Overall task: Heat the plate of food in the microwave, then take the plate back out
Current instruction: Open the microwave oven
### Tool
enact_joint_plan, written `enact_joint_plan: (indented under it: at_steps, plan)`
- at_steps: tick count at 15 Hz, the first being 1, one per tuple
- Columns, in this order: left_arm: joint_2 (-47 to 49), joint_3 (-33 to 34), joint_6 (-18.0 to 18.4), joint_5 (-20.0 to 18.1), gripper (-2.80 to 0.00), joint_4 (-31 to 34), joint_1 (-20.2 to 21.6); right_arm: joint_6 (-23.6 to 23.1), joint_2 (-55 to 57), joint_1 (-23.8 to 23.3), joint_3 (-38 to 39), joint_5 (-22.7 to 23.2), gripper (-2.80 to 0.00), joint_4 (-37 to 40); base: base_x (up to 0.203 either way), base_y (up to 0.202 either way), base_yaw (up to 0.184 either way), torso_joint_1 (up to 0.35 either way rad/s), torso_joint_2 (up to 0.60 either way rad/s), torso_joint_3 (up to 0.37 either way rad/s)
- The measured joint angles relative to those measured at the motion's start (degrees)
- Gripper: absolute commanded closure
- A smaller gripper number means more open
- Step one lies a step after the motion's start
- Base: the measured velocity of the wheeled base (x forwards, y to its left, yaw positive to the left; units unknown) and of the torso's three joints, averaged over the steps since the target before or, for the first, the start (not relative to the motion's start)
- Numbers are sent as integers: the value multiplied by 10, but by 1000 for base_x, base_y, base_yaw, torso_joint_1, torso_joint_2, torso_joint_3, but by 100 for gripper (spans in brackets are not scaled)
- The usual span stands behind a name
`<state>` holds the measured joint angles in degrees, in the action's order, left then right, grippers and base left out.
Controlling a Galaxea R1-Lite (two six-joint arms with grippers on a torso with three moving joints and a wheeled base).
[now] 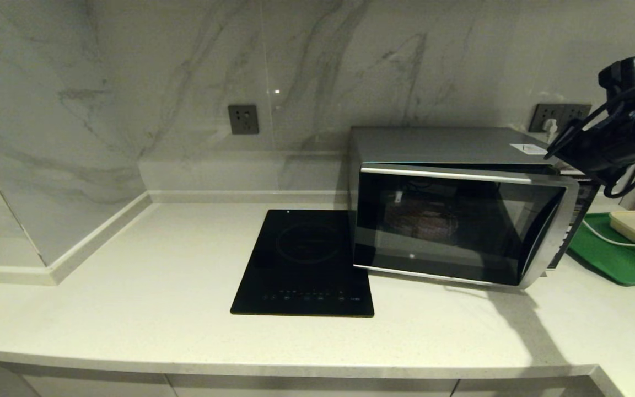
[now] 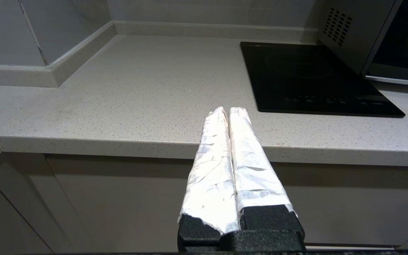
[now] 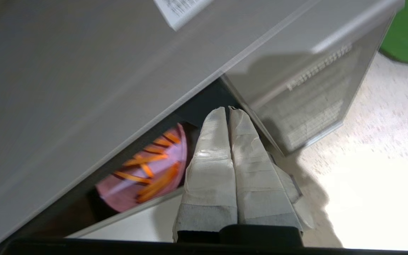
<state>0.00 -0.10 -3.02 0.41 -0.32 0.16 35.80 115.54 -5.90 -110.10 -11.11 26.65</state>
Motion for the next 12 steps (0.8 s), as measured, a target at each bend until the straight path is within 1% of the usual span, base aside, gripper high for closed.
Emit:
enact_joint_plan:
  at_steps: [7, 10, 12]
  plan:
    - [0, 0, 0, 0, 0, 0, 0, 2, 11, -2, 37, 0, 0, -4, 0, 0, 0, 0, 0, 0]
    - [0, 0, 0, 0, 0, 0, 0, 1, -17, -1, 72, 2, 0, 1, 0, 0, 0, 0, 0, 0]
    - [0, 0, 0, 0, 0, 0, 0, -2, -52, 1, 102, 11, 0, 24, 0, 0, 0, 0, 0, 0]
